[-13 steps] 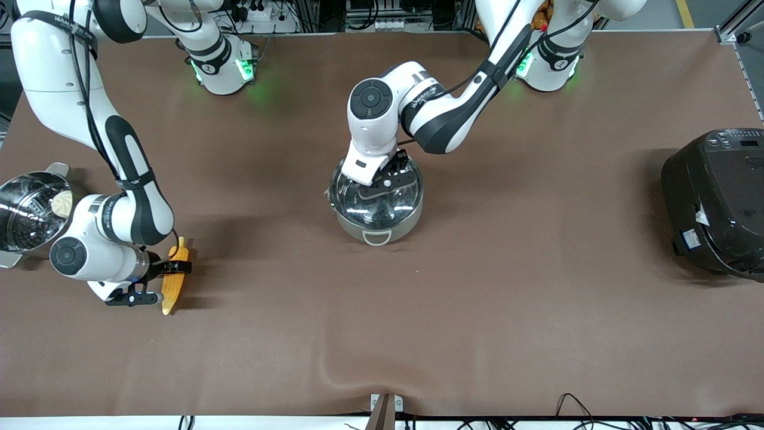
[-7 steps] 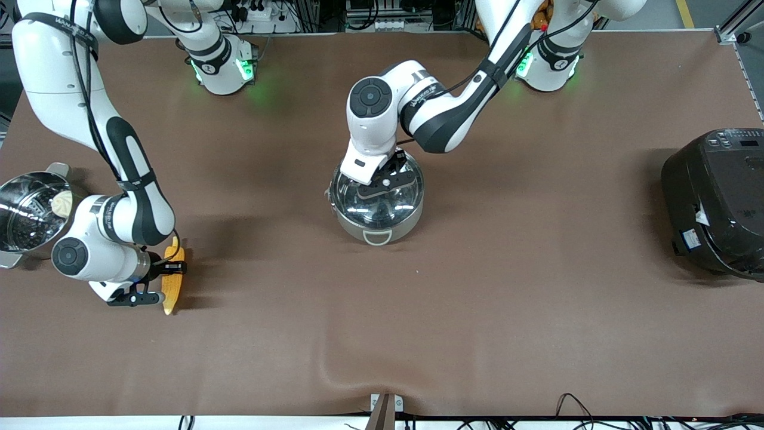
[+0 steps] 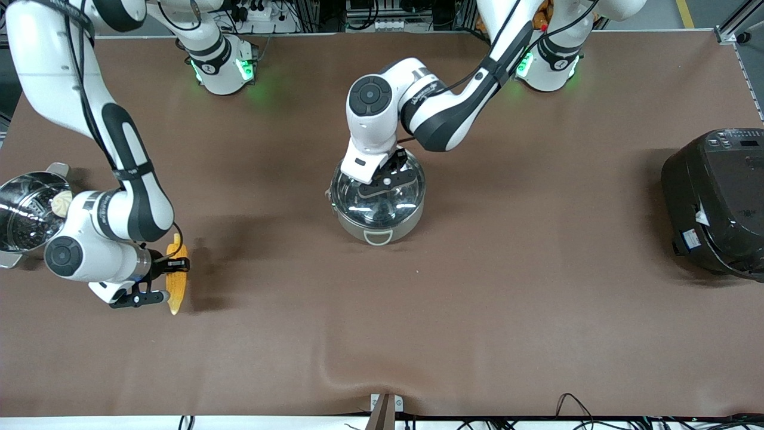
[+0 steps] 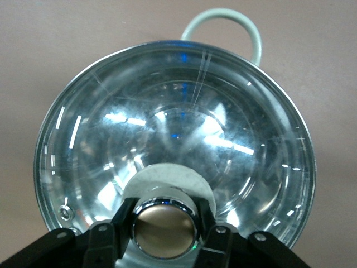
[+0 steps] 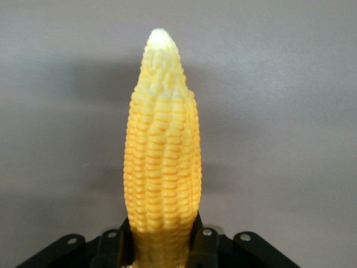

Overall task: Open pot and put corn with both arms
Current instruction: 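Lift the glass lid off with the left gripper while the right gripper lifts the corn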

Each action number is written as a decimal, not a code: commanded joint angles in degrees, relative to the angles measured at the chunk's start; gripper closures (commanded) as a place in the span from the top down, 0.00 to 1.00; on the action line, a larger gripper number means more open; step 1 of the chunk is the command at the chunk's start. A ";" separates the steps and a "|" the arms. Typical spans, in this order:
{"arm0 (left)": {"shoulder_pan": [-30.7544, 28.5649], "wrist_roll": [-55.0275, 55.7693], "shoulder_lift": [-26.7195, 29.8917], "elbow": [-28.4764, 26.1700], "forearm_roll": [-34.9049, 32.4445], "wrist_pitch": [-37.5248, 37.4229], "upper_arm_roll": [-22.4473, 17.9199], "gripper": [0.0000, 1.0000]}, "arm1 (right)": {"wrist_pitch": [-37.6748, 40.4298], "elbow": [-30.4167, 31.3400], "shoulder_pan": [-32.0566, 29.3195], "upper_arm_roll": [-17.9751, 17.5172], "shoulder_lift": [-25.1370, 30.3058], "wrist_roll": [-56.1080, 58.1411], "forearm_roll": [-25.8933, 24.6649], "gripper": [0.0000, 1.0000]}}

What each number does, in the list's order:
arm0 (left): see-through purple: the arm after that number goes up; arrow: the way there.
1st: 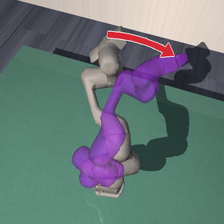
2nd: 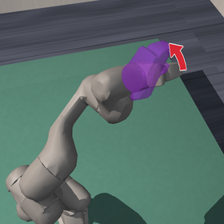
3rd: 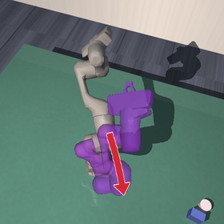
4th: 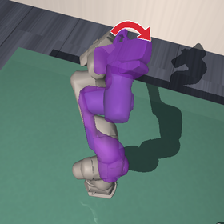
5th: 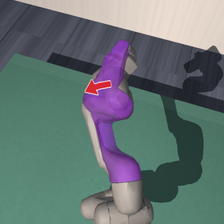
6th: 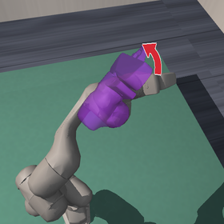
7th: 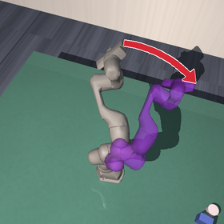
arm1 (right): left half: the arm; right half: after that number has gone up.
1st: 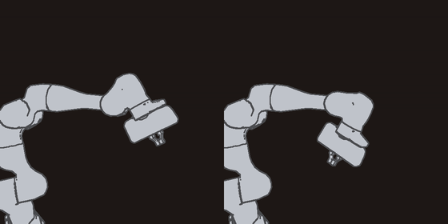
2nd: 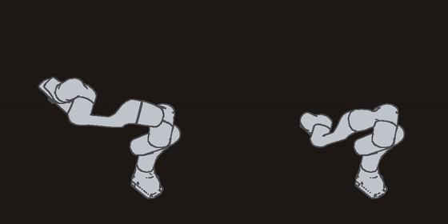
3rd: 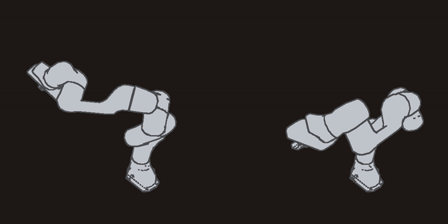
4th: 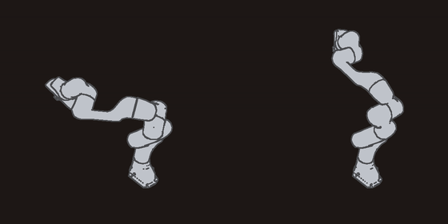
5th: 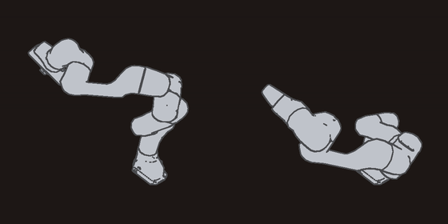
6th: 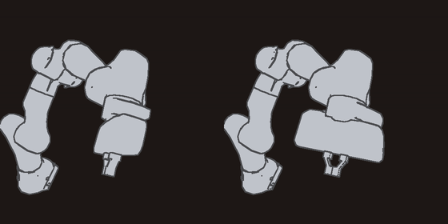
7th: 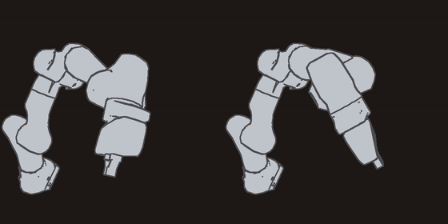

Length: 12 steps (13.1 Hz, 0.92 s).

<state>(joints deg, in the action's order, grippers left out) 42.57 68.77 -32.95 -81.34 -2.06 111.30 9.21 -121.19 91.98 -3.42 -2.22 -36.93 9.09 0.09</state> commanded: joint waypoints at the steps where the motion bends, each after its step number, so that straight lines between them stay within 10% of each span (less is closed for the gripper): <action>1: -1.34 0.06 6.65 -0.84 -0.49 -5.90 -0.59 0.00 | 2.80 1.18 -0.27 -1.73 3.26 0.84 0.97 0.00; 12: -23.73 -22.15 25.55 -20.40 -0.49 -3.21 -0.07 0.00 | 9.23 1.09 1.65 -18.86 9.15 -15.30 0.97 0.00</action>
<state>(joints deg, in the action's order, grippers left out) 22.76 51.46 -13.18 -93.44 -2.19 104.75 8.30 -112.27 92.00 -3.04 -17.95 -29.62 -0.21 0.53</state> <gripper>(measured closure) 0.493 0.634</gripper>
